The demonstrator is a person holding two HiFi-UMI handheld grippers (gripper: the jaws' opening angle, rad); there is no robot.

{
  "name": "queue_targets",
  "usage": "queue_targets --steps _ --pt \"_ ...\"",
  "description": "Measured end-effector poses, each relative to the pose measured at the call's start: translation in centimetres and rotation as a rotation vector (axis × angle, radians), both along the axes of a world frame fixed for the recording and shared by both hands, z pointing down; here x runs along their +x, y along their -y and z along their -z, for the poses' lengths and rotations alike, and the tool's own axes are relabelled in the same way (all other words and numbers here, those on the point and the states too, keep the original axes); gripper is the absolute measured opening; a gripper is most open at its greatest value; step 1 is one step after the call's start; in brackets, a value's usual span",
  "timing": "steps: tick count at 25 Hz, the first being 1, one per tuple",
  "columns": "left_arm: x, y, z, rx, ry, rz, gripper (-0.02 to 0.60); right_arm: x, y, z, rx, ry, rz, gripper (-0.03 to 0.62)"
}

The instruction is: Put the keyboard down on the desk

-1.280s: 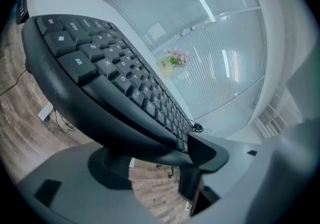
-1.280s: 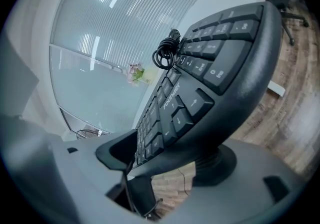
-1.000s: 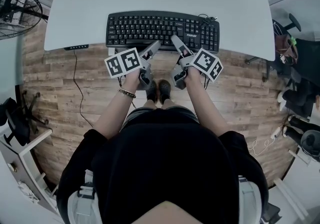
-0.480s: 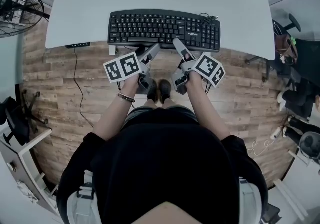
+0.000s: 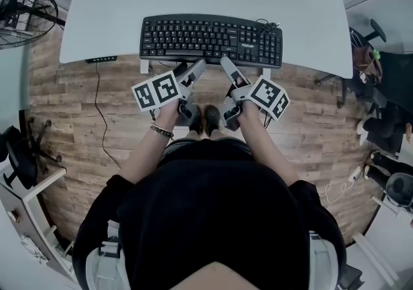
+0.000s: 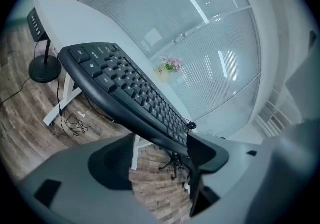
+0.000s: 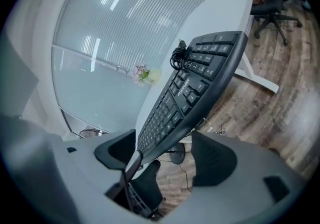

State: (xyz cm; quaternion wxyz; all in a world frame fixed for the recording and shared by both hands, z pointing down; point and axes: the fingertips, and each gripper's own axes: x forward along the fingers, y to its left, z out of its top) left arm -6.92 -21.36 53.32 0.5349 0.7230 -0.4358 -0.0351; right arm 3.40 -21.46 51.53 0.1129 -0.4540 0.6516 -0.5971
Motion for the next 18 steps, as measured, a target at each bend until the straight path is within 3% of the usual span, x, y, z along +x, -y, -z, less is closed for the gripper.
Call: queue_targets --steps 10,18 --pt "0.5 -1.1 1.9 0.004 -0.022 0.003 0.339 -1.2 0.0 3.2 0.072 0.035 0.032 0.317" --pt "1.0 -0.7 4.4 0.034 -0.099 0.026 0.337 -0.8 0.8 4.6 0.112 0.073 0.006 0.288"
